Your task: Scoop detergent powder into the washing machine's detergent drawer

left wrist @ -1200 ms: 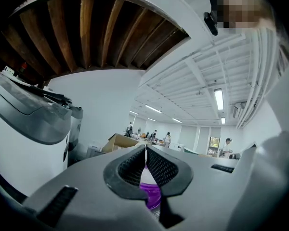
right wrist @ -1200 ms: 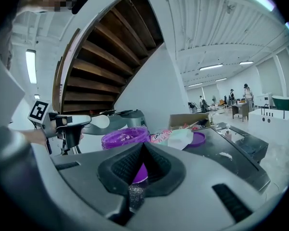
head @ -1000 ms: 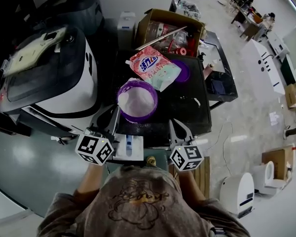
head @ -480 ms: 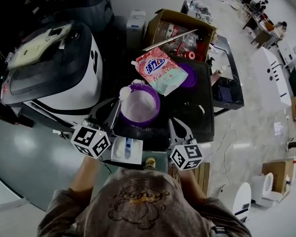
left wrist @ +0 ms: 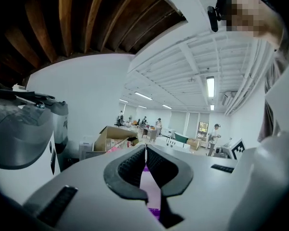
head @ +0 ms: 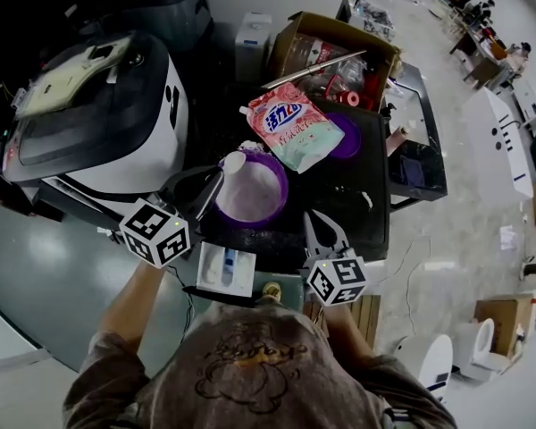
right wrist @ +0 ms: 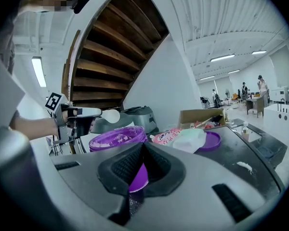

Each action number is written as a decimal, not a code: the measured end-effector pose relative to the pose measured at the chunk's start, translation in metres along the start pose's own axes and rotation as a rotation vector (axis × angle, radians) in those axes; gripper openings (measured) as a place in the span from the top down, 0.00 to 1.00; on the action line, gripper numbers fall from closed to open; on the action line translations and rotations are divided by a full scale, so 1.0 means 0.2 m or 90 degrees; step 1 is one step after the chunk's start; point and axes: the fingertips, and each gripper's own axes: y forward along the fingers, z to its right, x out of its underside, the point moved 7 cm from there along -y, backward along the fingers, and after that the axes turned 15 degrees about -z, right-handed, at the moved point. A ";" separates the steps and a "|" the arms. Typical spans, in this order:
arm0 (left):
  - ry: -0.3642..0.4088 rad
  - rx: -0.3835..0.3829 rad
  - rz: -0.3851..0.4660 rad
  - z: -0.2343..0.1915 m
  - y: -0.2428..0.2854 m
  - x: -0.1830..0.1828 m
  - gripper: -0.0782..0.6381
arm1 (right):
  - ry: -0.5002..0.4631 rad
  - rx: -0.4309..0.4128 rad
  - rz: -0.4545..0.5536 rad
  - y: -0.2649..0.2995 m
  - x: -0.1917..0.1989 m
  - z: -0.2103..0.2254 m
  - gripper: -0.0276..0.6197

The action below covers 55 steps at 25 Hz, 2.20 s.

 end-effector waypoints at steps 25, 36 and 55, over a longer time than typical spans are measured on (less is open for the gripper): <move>0.124 0.094 -0.284 -0.02 0.24 -0.02 0.86 | 0.012 -0.024 -0.013 -0.02 0.05 0.08 0.97; 0.193 0.094 -0.436 -0.04 0.29 0.03 0.86 | 0.017 -0.024 -0.015 -0.01 0.06 0.11 0.97; 0.236 0.137 -0.640 -0.02 0.34 0.07 0.86 | 0.030 -0.032 -0.010 0.01 0.07 0.12 0.97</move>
